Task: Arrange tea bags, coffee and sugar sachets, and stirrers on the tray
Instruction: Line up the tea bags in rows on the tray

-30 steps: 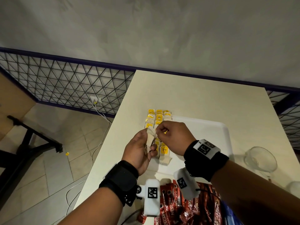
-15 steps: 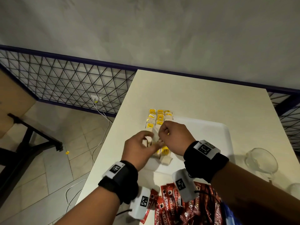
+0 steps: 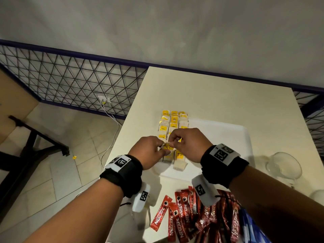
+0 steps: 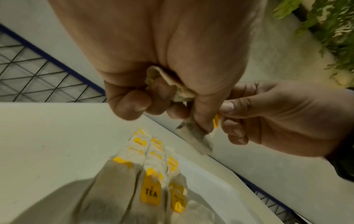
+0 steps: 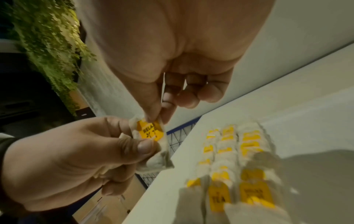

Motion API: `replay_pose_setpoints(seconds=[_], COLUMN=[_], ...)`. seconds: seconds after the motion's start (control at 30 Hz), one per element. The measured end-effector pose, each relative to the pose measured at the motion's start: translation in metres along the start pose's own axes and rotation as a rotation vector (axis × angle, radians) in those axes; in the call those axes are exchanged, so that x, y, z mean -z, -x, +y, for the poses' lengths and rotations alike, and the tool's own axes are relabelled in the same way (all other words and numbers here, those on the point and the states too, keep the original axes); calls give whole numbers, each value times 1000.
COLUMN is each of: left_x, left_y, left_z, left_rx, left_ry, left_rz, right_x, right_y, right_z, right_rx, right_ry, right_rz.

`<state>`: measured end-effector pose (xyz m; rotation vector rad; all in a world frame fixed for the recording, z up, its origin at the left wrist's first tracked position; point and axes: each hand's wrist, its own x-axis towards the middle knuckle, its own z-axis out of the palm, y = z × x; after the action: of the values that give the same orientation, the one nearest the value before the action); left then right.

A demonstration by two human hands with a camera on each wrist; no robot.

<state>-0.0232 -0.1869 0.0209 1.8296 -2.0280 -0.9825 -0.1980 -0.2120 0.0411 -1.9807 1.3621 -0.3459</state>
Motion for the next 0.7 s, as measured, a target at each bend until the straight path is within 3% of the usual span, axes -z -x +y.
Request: replay_pose_setpoints(seconds=[0.13, 0.2, 0.33, 0.7], left_x=[-17, -26, -42, -62], left_y=[-12, -16, -22, -36], left_z=[-17, -23, -28, -34], left_rx=[130, 162, 171, 262], left_ry=[-29, -52, -66, -35], left_rz=[-155, -243, -294, -259], right_x=[-11, -16, -35, -53], right_y=[7, 11, 14, -1], right_z=[28, 49, 76, 87], right_rx=[-171, -291, -340, -356], right_ry=[46, 149, 283, 230], right_rz=[-40, -163, -345, -245])
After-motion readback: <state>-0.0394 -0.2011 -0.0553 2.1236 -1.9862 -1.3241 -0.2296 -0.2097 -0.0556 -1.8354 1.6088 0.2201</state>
